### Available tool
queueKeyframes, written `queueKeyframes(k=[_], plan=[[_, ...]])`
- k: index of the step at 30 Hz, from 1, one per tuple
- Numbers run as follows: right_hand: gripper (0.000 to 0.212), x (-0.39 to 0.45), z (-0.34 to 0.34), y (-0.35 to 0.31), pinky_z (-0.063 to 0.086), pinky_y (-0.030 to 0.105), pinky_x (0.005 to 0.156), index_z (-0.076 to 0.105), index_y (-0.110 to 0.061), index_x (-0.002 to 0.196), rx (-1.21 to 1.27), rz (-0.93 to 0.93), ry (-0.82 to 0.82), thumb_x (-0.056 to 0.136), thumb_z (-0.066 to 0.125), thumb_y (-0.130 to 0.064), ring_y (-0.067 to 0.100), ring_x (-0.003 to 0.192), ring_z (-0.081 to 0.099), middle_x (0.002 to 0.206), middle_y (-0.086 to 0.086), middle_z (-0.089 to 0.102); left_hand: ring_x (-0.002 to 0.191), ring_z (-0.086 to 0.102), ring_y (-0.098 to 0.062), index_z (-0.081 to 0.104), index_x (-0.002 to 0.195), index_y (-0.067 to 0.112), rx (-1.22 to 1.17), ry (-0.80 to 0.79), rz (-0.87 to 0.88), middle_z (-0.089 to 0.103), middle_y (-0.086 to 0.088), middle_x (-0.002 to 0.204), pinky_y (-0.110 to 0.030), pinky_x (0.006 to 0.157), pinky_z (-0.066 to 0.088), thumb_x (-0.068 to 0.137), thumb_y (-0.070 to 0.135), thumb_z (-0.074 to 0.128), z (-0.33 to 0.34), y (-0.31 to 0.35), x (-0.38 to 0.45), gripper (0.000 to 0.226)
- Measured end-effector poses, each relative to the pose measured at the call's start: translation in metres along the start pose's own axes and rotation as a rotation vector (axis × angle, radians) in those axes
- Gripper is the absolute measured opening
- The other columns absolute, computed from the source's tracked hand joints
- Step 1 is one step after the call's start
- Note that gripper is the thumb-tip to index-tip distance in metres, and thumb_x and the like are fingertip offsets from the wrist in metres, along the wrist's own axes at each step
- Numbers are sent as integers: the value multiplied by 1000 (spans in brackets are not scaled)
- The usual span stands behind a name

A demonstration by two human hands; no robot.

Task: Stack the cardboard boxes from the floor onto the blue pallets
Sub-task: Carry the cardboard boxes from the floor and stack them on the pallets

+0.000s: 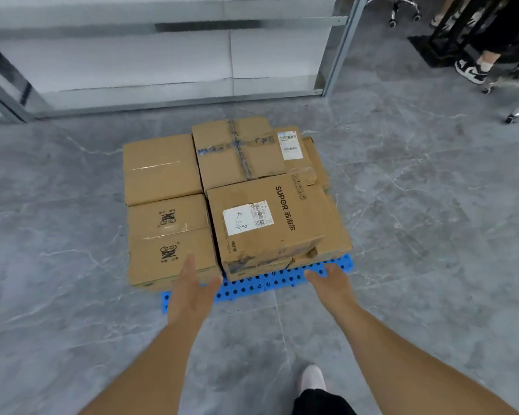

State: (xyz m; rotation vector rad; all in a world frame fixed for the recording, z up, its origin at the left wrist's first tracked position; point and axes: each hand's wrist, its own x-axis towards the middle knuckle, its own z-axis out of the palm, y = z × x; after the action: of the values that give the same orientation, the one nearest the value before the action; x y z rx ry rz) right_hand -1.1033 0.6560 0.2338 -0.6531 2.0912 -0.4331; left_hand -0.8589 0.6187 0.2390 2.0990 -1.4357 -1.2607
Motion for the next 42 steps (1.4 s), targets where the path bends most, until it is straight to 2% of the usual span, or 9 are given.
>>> queueKeyframes(k=[9, 11, 13, 16, 23, 29, 34, 38, 42], plan=[[57, 148, 8, 14, 41, 43, 94, 46, -10, 133, 95, -215, 300, 91, 43, -48, 32, 114, 52, 128, 13, 54, 142, 20, -24, 1, 149, 20, 398, 75, 349, 22, -4, 154, -41, 112, 19, 76, 47, 69, 49, -45, 107, 104], [55, 173, 21, 25, 43, 43, 87, 52, -12, 123, 130, -279, 339, 90, 39, -54, 30, 104, 55, 118, 10, 59, 141, 22, -26, 6, 149, 17, 417, 99, 408, 25, -7, 153, -43, 112, 21, 74, 47, 71, 59, -59, 125, 104], [52, 194, 37, 36, 43, 38, 78, 57, -15, 108, 151, -353, 379, 88, 37, -58, 23, 87, 56, 104, 6, 62, 141, 23, -25, 8, 149, 20, 391, 67, 430, 23, -4, 154, -44, 112, 23, 73, 48, 71, 69, -74, 143, 103], [51, 218, 53, 46, 42, 37, 79, 56, -20, 113, 210, -404, 422, 87, 38, -59, 20, 86, 52, 96, -2, 57, 138, 27, -23, 11, 149, 30, 313, -21, 417, 27, 0, 153, -45, 110, 27, 75, 49, 69, 87, -94, 162, 96], [22, 228, 63, 52, 31, 25, 54, 53, -18, 97, 326, -479, 463, 89, 52, -38, 6, 68, 45, 77, -9, 49, 128, 42, -25, 23, 142, 43, 117, 29, 450, 46, 0, 141, -43, 101, 34, 84, 36, 64, 107, -115, 166, 71], [36, 216, 61, 55, 37, 32, 71, 55, -11, 115, 322, -490, 445, 91, 51, -37, 19, 86, 50, 98, 1, 54, 128, 42, -22, 26, 143, 38, 65, -32, 439, 47, 0, 140, -32, 97, 30, 87, 27, 63, 100, -109, 169, 68], [32, 219, 59, 55, 37, 34, 72, 56, -15, 105, 310, -494, 406, 90, 49, -42, 21, 84, 48, 88, -1, 53, 130, 41, -21, 19, 144, 41, 107, -42, 453, 44, 2, 143, -34, 99, 30, 85, 27, 65, 96, -108, 170, 76], [27, 227, 47, 66, 37, 33, 73, 54, -17, 84, 383, -495, 455, 91, 46, -42, 19, 77, 47, 77, -4, 51, 136, 32, -17, 12, 147, 37, -43, 199, 443, 32, 10, 150, -46, 110, 24, 80, 37, 67, 108, -112, 156, 87], [35, 246, 31, 101, 34, 30, 66, 32, -26, 61, 389, -440, 575, 93, 45, -37, 12, 56, 35, 61, -6, 36, 130, 29, 0, 20, 146, 34, -309, 390, 543, 31, 13, 149, -34, 107, 25, 81, 38, 66, 151, -127, 133, 79]])
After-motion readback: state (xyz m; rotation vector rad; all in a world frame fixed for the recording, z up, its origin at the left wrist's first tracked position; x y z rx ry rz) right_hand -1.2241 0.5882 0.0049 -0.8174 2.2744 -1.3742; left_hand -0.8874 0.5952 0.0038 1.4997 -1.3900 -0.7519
